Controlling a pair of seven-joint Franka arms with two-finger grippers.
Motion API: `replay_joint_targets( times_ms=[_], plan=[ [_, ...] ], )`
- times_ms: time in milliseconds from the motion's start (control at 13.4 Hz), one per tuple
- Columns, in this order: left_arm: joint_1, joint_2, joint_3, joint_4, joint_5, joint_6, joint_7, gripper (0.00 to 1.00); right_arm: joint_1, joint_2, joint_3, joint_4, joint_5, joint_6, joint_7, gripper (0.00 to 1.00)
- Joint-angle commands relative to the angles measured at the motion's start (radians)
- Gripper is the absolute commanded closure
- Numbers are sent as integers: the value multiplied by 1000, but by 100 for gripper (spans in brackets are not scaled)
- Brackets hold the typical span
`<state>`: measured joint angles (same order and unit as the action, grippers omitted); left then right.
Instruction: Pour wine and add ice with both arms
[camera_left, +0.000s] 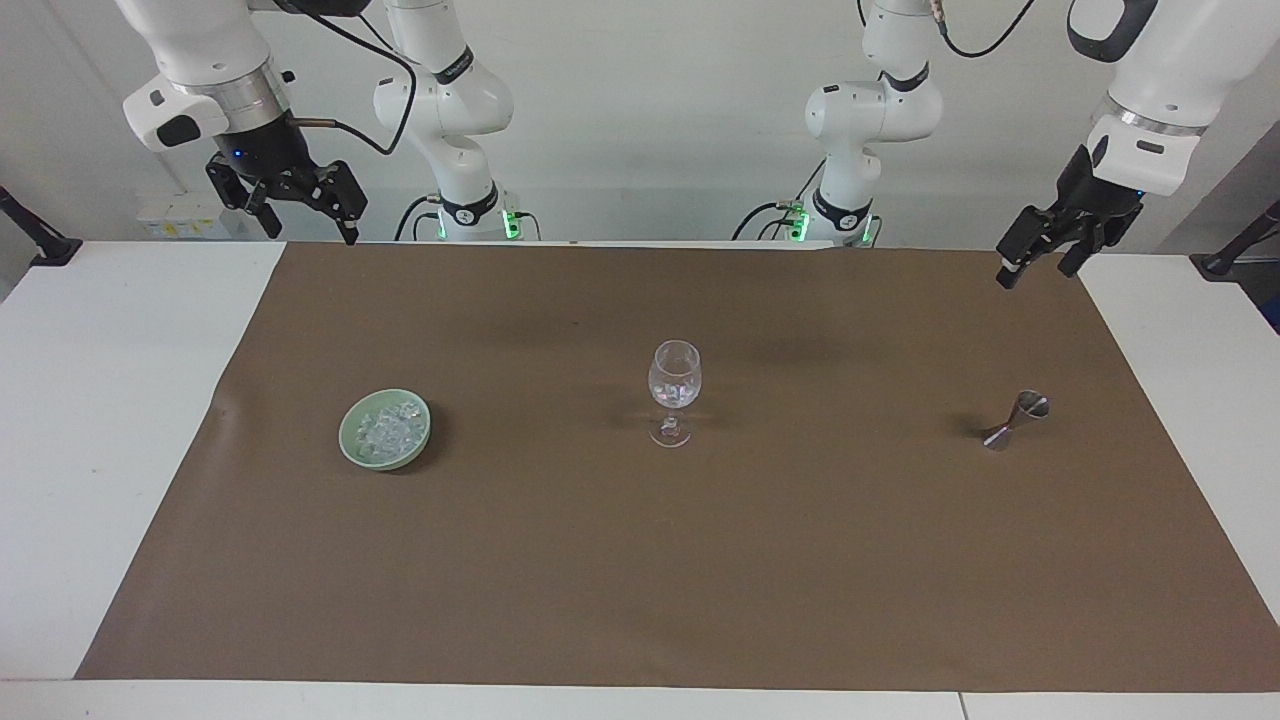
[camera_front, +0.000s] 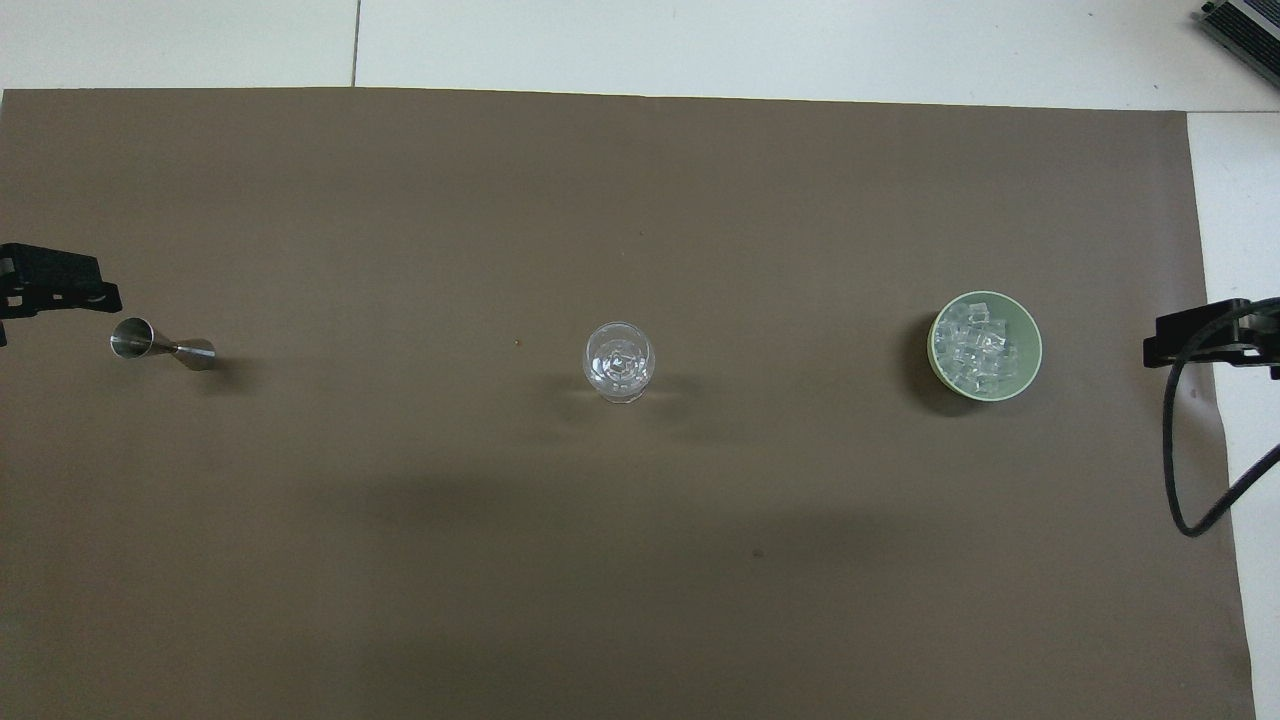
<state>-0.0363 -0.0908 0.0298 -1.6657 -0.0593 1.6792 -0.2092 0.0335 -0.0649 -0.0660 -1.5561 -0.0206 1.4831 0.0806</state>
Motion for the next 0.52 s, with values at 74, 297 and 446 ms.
replay_joint_targets(
  times_ms=[74,297,446],
  plan=[
    [-16,6,16,15,10,-29,33,0,6,-22,-9,-24,18,-4,-19,0],
    [-16,6,22,17,16,-27,75,0,6,-22,-9,-24,18,-3,-19,0],
    [-16,8,24,17,18,-35,149,0,6,-22,-9,-24,18,-4,-19,0]
  ],
)
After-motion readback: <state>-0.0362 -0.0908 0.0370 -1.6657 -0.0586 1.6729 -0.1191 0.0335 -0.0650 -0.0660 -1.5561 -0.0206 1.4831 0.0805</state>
